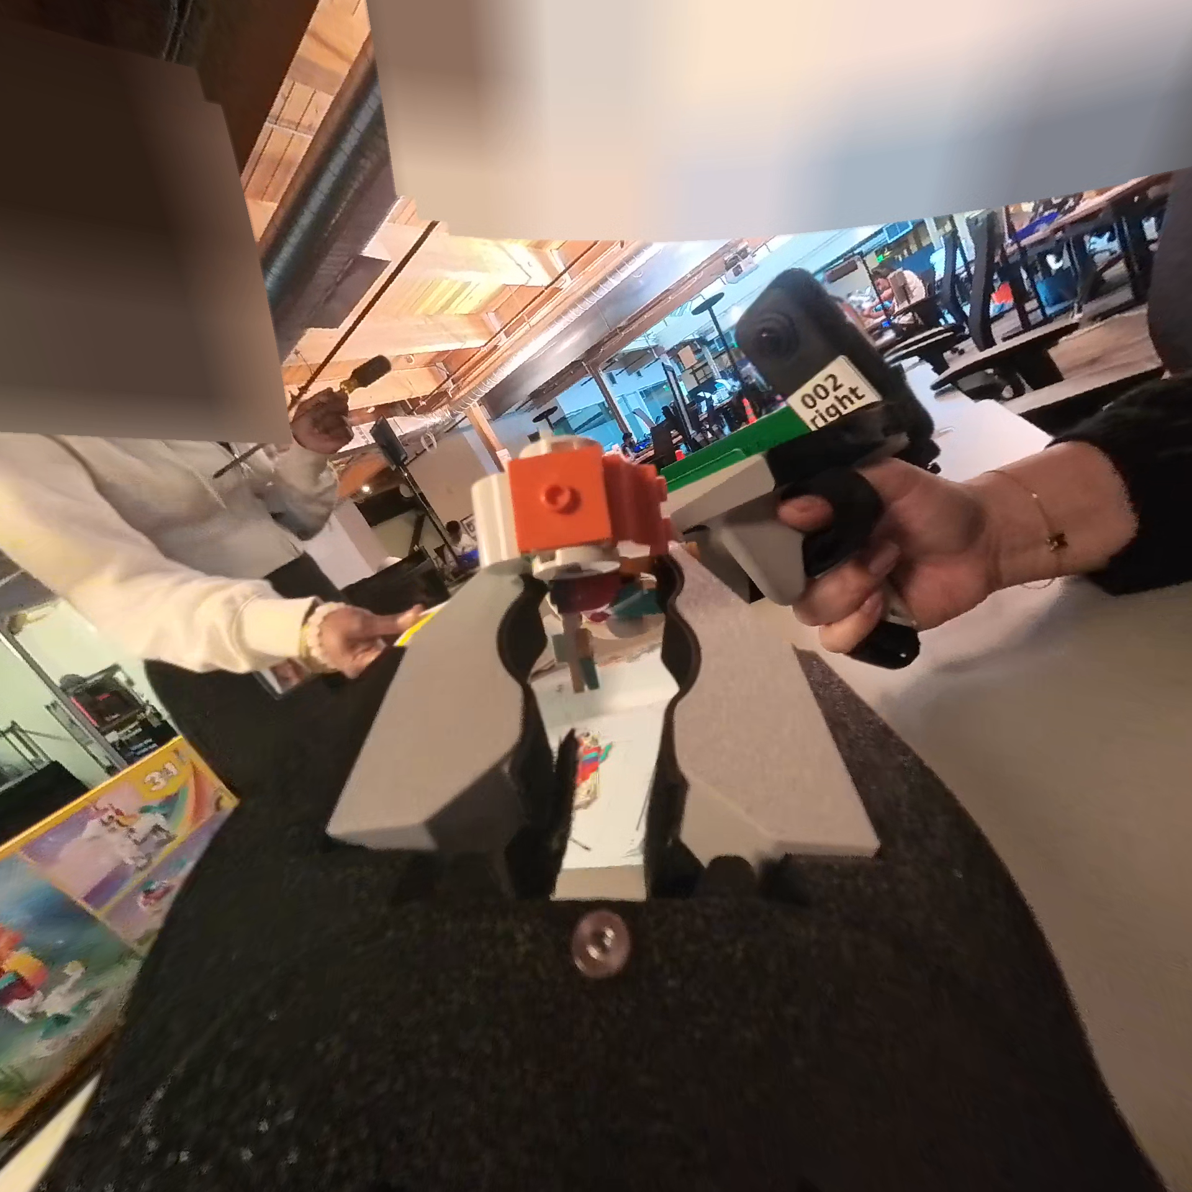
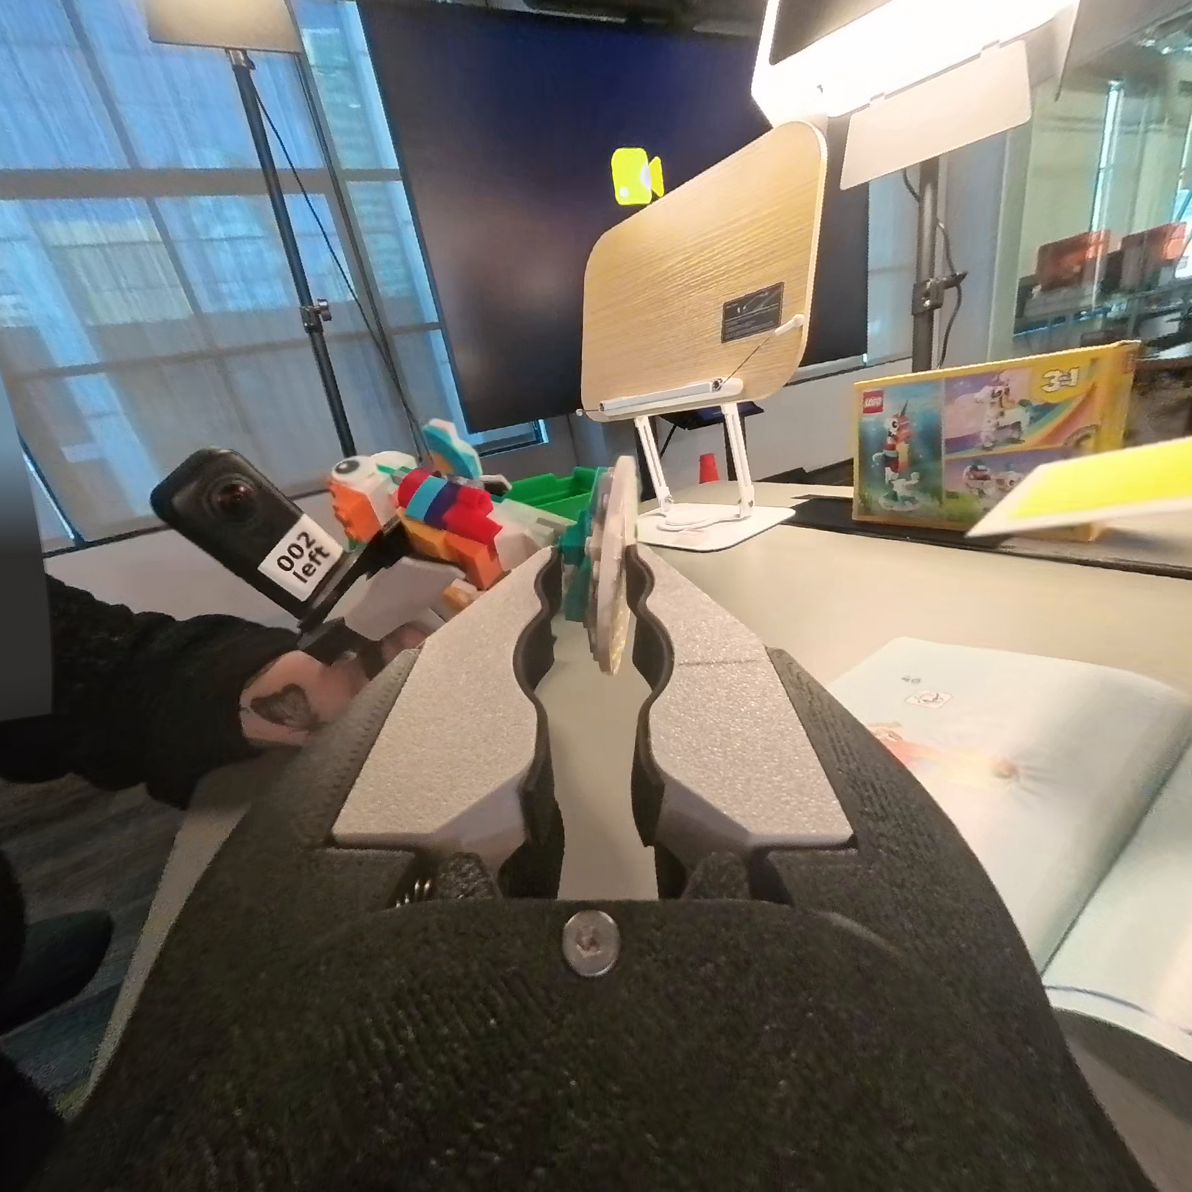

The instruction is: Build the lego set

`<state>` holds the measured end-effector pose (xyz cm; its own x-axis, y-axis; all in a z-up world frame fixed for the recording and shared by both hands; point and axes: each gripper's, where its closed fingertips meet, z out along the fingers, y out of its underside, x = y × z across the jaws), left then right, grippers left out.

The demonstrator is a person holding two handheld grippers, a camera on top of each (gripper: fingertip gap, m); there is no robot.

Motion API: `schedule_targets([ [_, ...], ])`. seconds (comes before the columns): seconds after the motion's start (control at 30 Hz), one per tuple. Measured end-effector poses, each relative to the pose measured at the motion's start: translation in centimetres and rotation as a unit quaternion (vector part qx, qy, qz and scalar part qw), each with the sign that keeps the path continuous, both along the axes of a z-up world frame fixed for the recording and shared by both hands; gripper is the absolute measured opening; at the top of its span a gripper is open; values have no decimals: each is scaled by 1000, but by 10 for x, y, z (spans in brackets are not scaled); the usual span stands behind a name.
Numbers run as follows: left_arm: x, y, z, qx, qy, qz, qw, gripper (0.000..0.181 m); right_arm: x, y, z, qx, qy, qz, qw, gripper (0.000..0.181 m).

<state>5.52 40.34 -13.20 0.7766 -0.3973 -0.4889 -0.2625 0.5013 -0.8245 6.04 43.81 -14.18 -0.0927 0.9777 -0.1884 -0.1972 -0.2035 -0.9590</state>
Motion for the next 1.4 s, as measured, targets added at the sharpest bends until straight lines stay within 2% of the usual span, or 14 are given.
schedule_targets([
  [0.3, -5, 5, -2, -17, -25, -2, 1000, 30, -2, 3, -3, 6, 0, -10, 1000, 17],
  [0.5, -4, 4, -2, -5, -11, 3, 1000, 30, -2, 4, -5, -68, 6, 28, 997, 17],
  [0.6, -8, 6, -1, -4, -12, 13, 1000, 30, -3, 0, -6, -56, 1, 33, 998, 18],
  [0.73, -13, 8, -2, -9, -13, 12, 1000, 30, -5, -1, -7, -17, -3, 6, 1000, 17],
  [0.83, -16, 10, -3, -11, -11, 17, 1000, 30, -5, 4, -7, -39, 1, 1, 999, 17],
  [0.97, -16, 9, -3, -7, 2, 19, 1000, 29, -1, 17, -5, -45, 8, -40, 998, 17],
  [1.13, -6, 10, -9, 3, 40, 30, 999, 30, -4, 15, -6, -47, 7, -45, 998, 18],
  [1.4, -6, 12, -11, 7, 50, 46, 998, 30, -7, 13, -7, -64, 12, -49, 997, 17],
])
